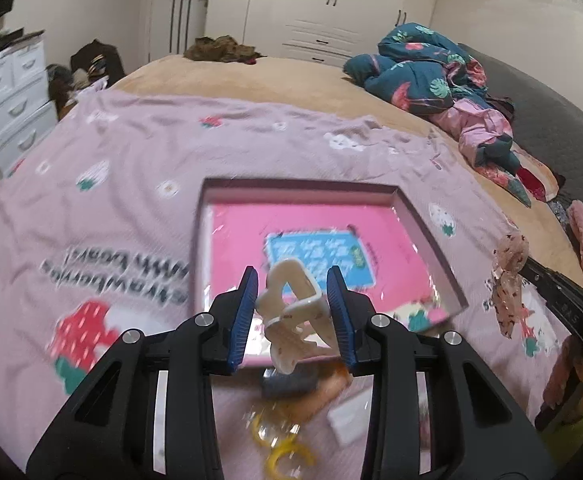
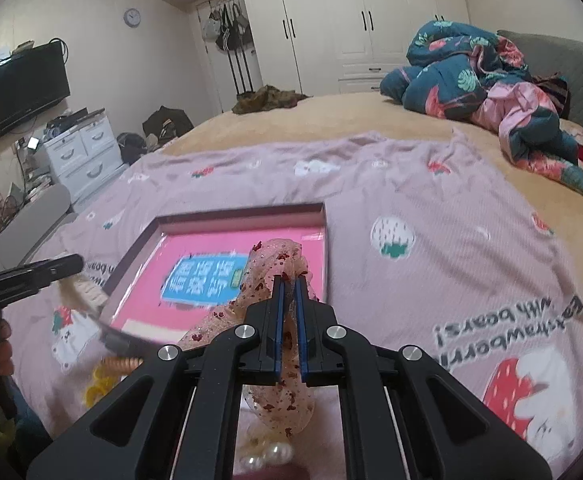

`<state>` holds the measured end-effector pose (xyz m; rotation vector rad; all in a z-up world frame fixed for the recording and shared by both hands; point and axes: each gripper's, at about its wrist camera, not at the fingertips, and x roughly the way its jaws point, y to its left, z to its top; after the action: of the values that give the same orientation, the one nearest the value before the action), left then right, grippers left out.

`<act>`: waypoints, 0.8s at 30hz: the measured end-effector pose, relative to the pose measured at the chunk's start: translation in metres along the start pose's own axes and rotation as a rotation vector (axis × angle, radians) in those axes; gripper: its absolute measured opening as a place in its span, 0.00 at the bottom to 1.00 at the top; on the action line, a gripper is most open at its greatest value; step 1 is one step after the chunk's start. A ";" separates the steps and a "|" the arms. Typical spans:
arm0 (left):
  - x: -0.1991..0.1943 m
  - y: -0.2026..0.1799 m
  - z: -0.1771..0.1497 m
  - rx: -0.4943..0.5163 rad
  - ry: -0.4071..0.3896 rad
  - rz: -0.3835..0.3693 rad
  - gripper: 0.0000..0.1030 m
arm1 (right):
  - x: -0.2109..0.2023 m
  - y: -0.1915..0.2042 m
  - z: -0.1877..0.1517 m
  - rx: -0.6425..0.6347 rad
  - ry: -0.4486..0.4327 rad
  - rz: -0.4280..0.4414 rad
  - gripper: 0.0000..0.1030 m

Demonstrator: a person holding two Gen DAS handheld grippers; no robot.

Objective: Organize jewelry
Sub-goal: 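Carry both clips into the box and open both tools to release them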

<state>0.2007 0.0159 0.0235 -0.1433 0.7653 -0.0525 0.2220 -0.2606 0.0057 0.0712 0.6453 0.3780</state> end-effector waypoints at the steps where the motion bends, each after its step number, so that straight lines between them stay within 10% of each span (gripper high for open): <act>1: 0.004 -0.002 0.003 0.003 0.004 -0.001 0.27 | 0.002 -0.001 0.004 -0.003 -0.003 -0.002 0.05; 24: 0.089 0.034 0.004 -0.095 0.124 0.054 0.26 | 0.111 0.010 0.022 -0.034 0.184 0.014 0.05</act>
<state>0.2675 0.0409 -0.0403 -0.2107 0.8957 0.0266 0.3133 -0.2092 -0.0391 0.0089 0.8199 0.4117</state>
